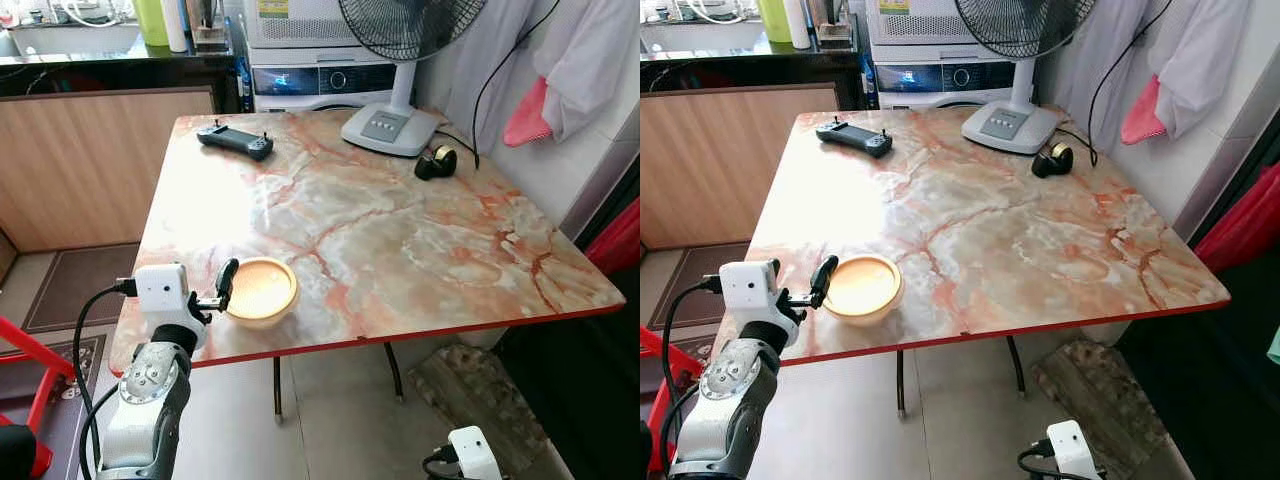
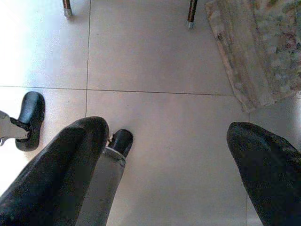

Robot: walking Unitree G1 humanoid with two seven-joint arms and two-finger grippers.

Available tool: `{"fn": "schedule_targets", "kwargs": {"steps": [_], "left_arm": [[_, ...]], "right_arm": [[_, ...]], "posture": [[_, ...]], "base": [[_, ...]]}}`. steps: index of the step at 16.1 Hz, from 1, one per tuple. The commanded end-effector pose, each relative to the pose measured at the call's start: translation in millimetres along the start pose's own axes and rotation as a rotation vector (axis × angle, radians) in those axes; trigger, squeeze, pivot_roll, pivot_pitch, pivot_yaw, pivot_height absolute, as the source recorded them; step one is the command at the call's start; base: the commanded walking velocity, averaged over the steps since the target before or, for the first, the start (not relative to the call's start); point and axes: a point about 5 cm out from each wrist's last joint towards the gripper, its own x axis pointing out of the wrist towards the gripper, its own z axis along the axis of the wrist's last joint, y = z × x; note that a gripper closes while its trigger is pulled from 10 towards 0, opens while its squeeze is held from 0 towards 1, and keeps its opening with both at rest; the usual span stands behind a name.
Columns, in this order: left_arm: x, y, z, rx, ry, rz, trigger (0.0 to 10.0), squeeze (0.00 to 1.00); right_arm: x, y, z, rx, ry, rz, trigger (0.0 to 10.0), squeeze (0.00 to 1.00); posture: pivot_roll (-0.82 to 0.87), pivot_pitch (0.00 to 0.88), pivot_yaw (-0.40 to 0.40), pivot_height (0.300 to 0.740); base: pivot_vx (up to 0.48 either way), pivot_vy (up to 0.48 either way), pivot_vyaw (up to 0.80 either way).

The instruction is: Restocking fridge

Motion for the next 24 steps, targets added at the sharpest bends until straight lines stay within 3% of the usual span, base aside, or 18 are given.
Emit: {"fn": "schedule_targets", "kwargs": {"steps": [1,4,13,24], "left_arm": [[3.8,-5.0,5,0.038,-0.022,-0.028,10.0,0.0],[3.8,-9.8,4,0.007,-0.03,-0.011,10.0,0.0],[11.8,-26.7,7,0.023,-0.048,-0.084,10.0,0.0],[10.8,-25.4,9,0.074,-0.061,-0.099,10.0,0.0]], "right_arm": [[-0.5,-3.1,1,-0.013,0.007,-0.004,10.0,0.0],[-0.4,-2.4,0,-0.014,0.008,-0.003,10.0,0.0],[-0.2,-0.5,-1,-0.035,0.018,0.005,10.0,0.0],[0.3,0.3,0,-0.04,0.017,0.003,10.0,0.0]], "posture": [[0.1,0.0,-0.053,0.74],[0.1,0.0,-0.047,0.74],[0.09,0.0,-0.038,0.74],[0.09,0.0,-0.035,0.74]], "base": [[0.0,0.0,0.0],[0.0,0.0,0.0],[0.233,0.0,0.0],[0.075,0.0,0.0]]}}
